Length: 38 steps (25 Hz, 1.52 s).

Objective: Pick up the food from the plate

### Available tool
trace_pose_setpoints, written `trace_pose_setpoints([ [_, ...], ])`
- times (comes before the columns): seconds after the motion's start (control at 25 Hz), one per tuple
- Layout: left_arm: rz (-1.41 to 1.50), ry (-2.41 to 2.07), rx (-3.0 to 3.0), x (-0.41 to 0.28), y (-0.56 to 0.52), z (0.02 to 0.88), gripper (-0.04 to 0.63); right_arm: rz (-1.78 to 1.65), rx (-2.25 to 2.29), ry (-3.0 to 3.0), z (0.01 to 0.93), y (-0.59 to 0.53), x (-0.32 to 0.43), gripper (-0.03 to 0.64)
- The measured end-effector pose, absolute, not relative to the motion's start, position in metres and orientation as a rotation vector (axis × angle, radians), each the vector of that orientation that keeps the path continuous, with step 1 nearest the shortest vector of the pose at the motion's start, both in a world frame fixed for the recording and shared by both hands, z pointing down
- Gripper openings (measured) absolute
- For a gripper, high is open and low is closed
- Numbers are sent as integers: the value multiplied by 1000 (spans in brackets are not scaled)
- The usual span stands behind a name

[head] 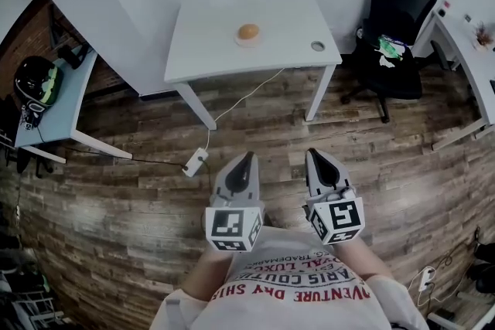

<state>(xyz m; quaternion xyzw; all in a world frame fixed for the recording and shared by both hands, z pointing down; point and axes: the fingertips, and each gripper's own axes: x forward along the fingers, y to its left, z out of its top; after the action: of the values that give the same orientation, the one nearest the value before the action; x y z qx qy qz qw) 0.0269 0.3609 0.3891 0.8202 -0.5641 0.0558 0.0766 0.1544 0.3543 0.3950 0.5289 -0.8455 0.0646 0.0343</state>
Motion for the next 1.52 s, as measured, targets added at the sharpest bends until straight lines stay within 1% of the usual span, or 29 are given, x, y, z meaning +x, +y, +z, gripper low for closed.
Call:
trace_pose_setpoints([
  [0.28, 153, -1609, 2494, 2, 274, 386, 8, 219, 1684, -2551, 395, 276, 128, 11],
  [0.72, 138, -1518, 2540, -84, 81, 356, 8, 206, 1807, -2451, 367, 102, 50, 11],
  [0.96, 153, -1450, 2560, -115, 9, 357, 8, 209, 1849, -2405, 363, 34, 25, 11],
  [1.28, 236, -1396, 2484, -109, -52, 396, 8, 309, 1832, -2363, 388, -35, 34, 11],
  [1.52, 269, -1510, 2440, -95, -111, 398, 8, 286, 1725, -2460, 389, -104, 47, 11],
])
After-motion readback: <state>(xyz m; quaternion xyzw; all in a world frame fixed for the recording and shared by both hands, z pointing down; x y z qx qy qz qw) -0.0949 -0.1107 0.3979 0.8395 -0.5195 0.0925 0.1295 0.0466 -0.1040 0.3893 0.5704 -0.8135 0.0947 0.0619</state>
